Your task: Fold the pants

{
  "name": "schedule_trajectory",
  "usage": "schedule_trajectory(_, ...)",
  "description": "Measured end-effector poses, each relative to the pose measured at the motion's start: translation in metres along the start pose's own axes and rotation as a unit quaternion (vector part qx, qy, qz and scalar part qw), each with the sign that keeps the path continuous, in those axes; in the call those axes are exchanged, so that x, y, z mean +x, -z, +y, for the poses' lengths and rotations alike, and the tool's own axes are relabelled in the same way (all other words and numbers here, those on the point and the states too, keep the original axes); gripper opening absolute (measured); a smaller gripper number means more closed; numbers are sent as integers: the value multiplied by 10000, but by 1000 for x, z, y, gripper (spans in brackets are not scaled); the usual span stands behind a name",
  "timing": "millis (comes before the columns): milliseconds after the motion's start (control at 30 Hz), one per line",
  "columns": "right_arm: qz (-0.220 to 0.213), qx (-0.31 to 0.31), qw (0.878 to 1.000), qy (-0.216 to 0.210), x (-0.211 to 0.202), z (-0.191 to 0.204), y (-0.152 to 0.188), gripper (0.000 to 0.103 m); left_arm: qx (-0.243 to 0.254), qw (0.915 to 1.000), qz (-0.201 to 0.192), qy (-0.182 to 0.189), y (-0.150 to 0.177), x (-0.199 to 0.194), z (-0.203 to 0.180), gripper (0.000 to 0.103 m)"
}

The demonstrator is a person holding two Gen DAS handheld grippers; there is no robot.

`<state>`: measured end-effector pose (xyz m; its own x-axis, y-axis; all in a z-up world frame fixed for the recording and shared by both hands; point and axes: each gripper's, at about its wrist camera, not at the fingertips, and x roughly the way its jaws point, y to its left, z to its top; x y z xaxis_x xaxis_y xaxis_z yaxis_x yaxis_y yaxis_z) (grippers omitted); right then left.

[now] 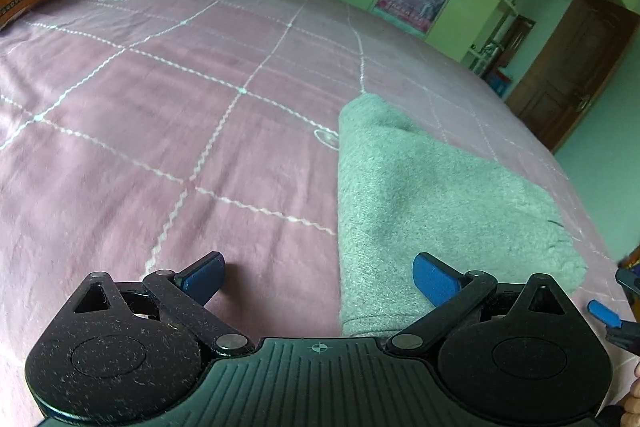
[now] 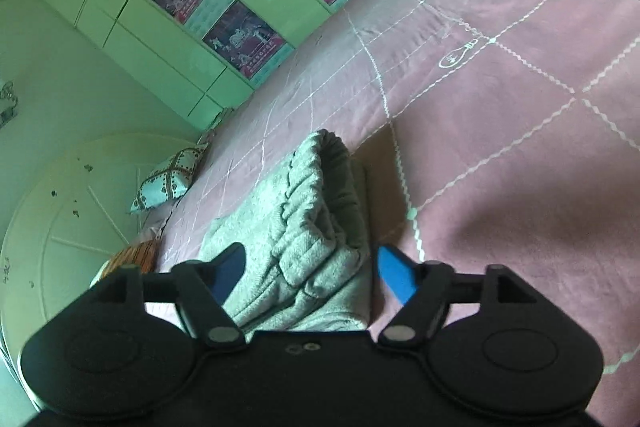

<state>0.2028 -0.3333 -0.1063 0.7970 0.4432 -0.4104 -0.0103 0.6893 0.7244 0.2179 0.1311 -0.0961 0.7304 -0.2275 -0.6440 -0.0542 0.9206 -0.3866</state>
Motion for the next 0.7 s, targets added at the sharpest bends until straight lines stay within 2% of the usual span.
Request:
schedule_trajectory(233,127,269,9995,43,14,-9,-2,74,54,9999,69,66,-5,11,-7,100)
schedule_trajectory(300,163,319,9994,28,19,-10,-3,79,52,9999,78,111,-6,14,-8,100)
schedule_trajectory(433,256,342,9991,39,28,-14,-7,79,133,9994,138,287,-14,28,-11,100)
schedule_trajectory(533,354,491,9981,63,38,-22,-15,82,109,9986,316,399,-24,45,-11,100)
schedule_trajectory(600,486,659,9966,-55,45,-28,-21,88,125,9979,449,443,-31,56,-12,100)
schedule_trajectory(700,692,587,9957,-181,54,-27,-27,94,95,9962,601,621,-39,69,-17,100)
